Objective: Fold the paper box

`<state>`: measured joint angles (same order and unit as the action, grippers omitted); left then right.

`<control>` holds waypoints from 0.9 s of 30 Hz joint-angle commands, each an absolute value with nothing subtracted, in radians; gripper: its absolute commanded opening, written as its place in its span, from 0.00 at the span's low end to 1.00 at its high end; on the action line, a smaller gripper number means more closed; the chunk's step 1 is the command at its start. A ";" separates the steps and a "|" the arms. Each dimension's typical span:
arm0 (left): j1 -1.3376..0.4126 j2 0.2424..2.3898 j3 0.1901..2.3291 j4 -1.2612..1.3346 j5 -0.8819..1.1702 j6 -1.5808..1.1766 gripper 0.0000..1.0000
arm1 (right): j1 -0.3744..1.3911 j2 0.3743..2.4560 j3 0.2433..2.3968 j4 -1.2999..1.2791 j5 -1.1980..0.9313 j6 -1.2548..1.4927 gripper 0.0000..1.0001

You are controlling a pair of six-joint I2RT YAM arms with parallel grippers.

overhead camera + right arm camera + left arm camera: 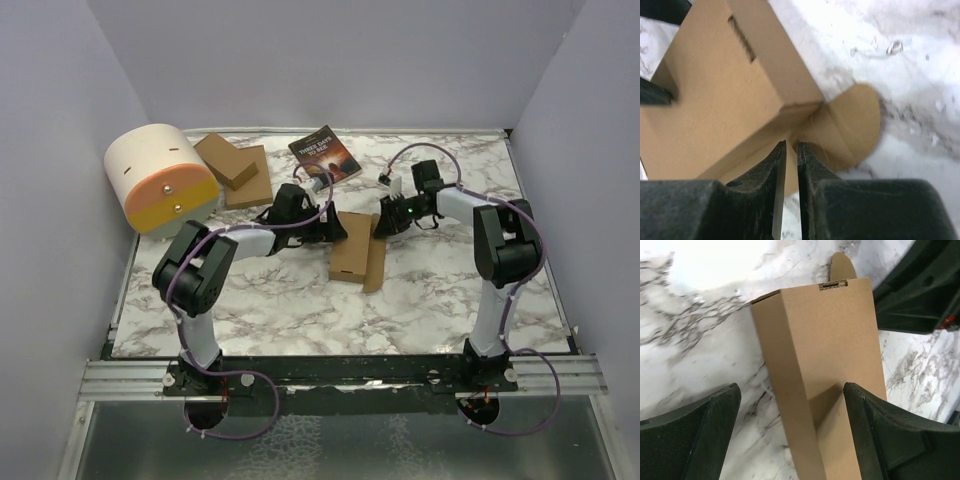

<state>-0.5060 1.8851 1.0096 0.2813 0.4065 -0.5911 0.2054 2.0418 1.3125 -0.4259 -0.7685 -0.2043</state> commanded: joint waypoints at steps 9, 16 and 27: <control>-0.500 1.406 0.649 0.492 0.164 -0.515 0.99 | 0.181 1.470 0.981 -0.496 -1.062 -0.776 0.45; -0.473 1.286 0.423 0.764 0.279 -0.620 0.98 | 0.193 1.243 0.702 -0.551 -1.295 -1.319 0.99; -0.499 1.415 0.406 0.845 0.315 -0.686 0.84 | 0.424 1.247 0.519 -0.279 -0.902 -1.390 0.63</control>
